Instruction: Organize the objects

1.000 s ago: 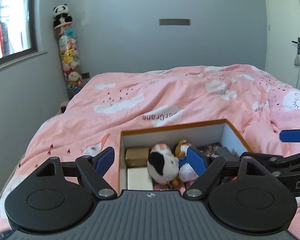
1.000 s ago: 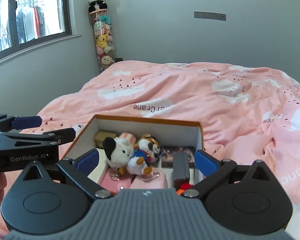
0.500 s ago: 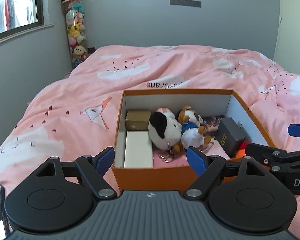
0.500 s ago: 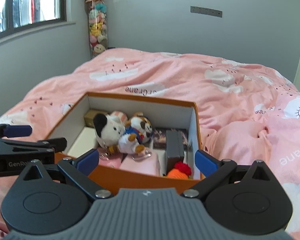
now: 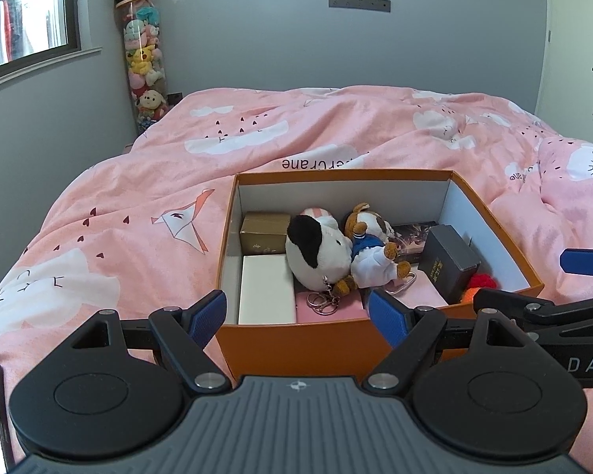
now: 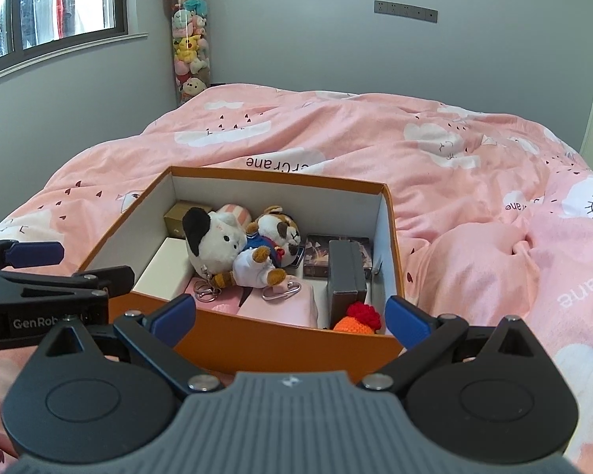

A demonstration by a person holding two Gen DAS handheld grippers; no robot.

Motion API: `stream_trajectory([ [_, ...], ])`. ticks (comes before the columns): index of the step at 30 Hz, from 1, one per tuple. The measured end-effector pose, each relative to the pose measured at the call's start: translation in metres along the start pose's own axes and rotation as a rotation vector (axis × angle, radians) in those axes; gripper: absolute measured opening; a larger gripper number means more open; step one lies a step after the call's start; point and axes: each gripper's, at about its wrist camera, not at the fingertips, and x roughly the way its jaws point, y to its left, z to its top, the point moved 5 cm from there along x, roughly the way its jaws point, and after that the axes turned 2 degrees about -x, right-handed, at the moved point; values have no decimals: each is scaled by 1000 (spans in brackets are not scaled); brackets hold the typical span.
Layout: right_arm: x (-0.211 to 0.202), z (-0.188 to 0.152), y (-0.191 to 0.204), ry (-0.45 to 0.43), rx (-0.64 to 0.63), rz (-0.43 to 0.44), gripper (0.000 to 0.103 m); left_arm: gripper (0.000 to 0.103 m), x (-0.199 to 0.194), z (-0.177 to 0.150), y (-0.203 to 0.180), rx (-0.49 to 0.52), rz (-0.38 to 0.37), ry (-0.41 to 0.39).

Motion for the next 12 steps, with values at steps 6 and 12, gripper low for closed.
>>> stream_trajectory([
  [6,0,-1,0,4,2,3,102,95,-1,-1,0,4,-4,-2],
  [12,3,-2,1,15,10,18,102,95,-2,0,2,-6,-11,-10],
])
